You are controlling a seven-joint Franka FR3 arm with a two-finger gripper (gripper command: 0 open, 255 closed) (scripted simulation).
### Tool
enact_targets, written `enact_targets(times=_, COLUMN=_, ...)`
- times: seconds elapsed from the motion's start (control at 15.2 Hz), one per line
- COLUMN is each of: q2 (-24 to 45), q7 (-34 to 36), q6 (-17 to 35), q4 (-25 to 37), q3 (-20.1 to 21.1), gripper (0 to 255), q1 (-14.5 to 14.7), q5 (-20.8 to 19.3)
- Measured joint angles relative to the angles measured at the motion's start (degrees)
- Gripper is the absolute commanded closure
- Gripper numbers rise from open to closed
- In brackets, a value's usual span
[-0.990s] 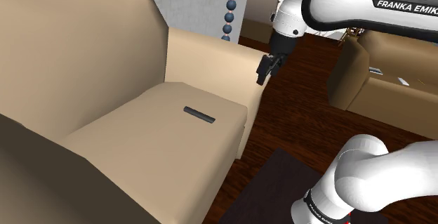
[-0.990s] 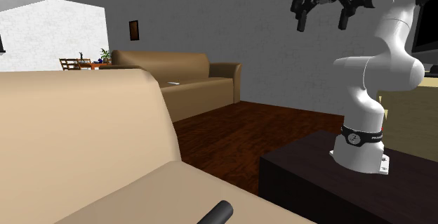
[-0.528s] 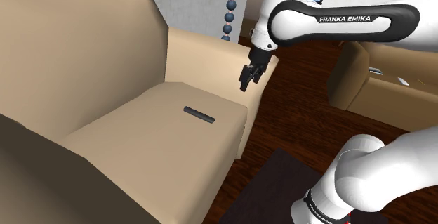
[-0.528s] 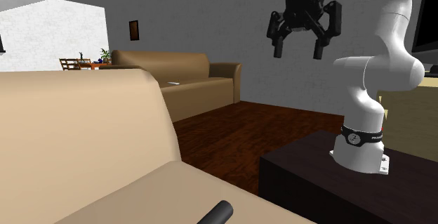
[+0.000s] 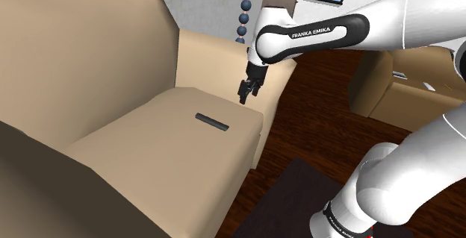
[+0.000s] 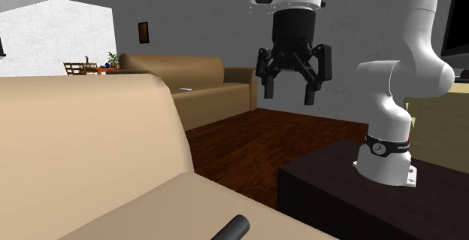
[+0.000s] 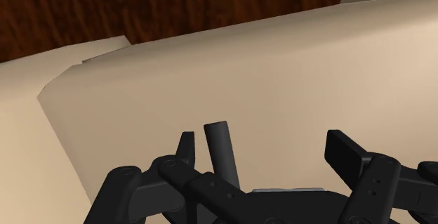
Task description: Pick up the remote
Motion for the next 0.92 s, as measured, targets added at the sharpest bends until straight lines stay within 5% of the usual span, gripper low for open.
enact_targets(times=0.92, q2=31.1, q7=-9.9, q6=10.1, q4=17.5, q3=-0.5, gripper=0, q1=-0.8, q5=6.9)
